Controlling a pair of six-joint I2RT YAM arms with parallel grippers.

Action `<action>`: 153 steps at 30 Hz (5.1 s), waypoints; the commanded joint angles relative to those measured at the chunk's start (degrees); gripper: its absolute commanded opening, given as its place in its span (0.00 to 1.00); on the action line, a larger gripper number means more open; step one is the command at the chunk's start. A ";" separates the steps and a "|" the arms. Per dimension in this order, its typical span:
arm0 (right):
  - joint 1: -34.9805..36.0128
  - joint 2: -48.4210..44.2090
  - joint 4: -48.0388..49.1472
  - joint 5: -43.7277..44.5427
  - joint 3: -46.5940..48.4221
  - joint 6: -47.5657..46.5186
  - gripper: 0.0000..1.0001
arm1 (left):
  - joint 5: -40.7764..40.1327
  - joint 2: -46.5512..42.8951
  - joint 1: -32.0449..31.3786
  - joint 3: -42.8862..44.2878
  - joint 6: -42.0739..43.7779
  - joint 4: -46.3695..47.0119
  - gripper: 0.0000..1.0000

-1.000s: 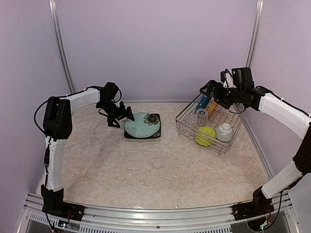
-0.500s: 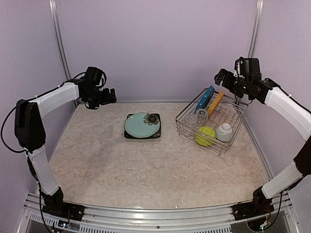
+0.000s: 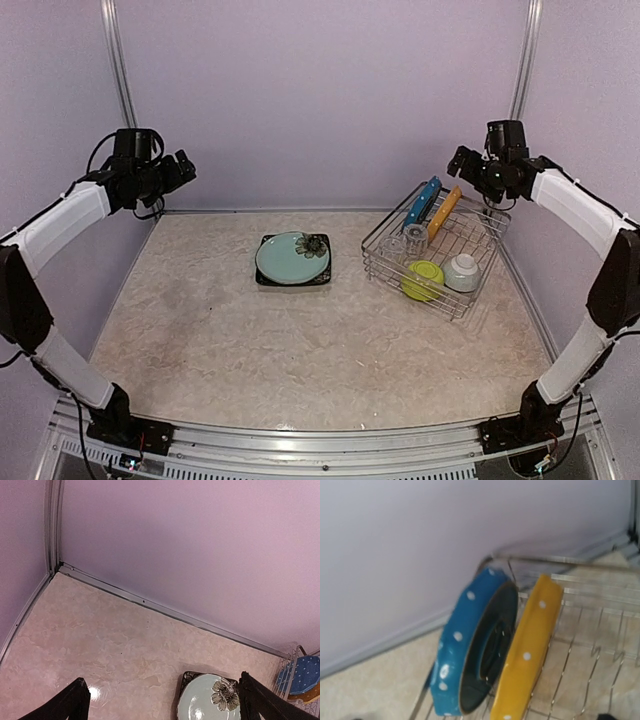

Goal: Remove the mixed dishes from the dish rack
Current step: Grab the plate from the dish rack, then pass from the right arm to the left

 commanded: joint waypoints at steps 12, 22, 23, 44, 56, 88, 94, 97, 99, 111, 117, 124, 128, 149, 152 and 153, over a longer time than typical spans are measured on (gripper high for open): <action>-3.14 16.82 -7.43 -6.50 10.75 7.51 0.95 | -3.41 -6.64 2.24 -1.12 -0.76 -0.66 0.99; -4.39 23.84 -7.96 -9.15 14.39 11.63 0.82 | -5.78 -5.87 2.50 0.27 -0.87 -1.88 0.99; -4.45 24.20 -7.88 -9.15 14.34 11.97 0.81 | -5.85 -5.66 2.55 0.28 -0.87 -1.87 0.99; -5.58 27.59 -7.92 -10.47 17.79 12.80 0.36 | -6.83 -3.45 2.50 1.07 -2.04 -2.22 0.99; -5.78 26.10 -9.36 -10.36 21.50 12.16 0.24 | -6.76 -1.61 1.48 2.16 -2.63 -2.15 0.99; -1.27 23.26 -24.90 9.58 36.38 2.04 0.18 | -5.10 1.34 -0.28 3.03 -2.45 0.13 0.99; -1.21 20.72 -25.75 10.43 35.99 1.96 0.17 | -4.75 1.70 -0.79 3.31 -2.08 0.23 0.99; -1.12 18.92 -26.19 11.09 34.98 2.12 0.17 | -3.60 1.92 -0.92 3.52 -1.76 -0.15 0.99; -1.05 17.58 -26.25 11.51 33.86 2.20 0.17 | -3.15 1.97 -0.96 3.69 -1.67 -0.36 0.99; -1.12 9.03 -25.26 8.60 27.05 0.22 0.14 | 1.75 2.05 -1.69 4.45 0.44 -0.21 0.99; -1.04 2.38 -19.65 -1.00 20.33 -5.96 0.06 | 11.51 2.92 -1.80 6.12 3.46 -1.85 0.99; -1.07 -3.28 -15.21 -13.66 14.27 -10.58 0.00 | 19.29 1.09 -2.75 3.10 6.18 3.57 0.99; -1.06 -6.77 -9.21 -21.14 9.85 -11.22 0.00 | 24.78 0.64 -3.86 2.62 7.91 5.42 0.99; 7.26 -6.57 16.88 -45.28 -1.16 -5.20 0.00 | 43.93 8.71 -14.27 11.13 5.96 3.67 0.94; 8.98 -5.14 19.26 -47.79 -1.39 -4.28 0.00 | 46.43 10.07 -14.52 12.05 3.56 3.00 0.91; 9.55 -4.53 19.77 -48.37 -1.30 -4.14 0.00 | 47.08 10.55 -14.66 12.35 2.99 2.76 0.89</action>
